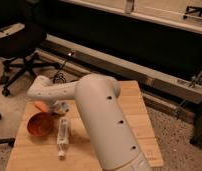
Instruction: Wipe the white sponge on the table
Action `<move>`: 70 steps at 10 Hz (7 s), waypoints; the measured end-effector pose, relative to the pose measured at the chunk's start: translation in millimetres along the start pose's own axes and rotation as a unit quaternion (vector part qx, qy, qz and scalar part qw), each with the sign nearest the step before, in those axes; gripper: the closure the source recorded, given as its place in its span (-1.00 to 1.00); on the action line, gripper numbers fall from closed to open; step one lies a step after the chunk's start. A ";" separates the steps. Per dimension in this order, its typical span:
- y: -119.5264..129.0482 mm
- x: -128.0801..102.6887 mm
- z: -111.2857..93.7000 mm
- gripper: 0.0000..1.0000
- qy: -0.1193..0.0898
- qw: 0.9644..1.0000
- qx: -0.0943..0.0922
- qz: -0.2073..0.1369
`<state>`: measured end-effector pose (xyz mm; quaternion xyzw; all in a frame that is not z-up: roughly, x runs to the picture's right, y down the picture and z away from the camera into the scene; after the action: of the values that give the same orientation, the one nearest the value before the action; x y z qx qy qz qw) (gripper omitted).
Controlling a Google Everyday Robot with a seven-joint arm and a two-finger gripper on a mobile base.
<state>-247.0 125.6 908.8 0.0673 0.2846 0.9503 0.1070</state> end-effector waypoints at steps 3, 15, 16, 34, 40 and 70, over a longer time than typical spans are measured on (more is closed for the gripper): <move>26.7 16.3 -3.6 1.00 0.009 1.000 -0.004 0.011; 137.8 -72.1 32.5 1.00 0.048 0.985 0.068 0.149; 137.8 -90.2 37.7 1.00 0.053 0.982 0.076 0.165; -65.8 -123.4 24.4 1.00 0.075 0.989 0.123 0.039; -65.6 -69.3 1.8 1.00 0.041 0.995 0.091 -0.016; 118.4 -95.5 40.3 1.00 0.036 0.983 0.124 0.129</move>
<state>-166.5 27.2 1001.6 0.0819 0.3929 0.9152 -0.0361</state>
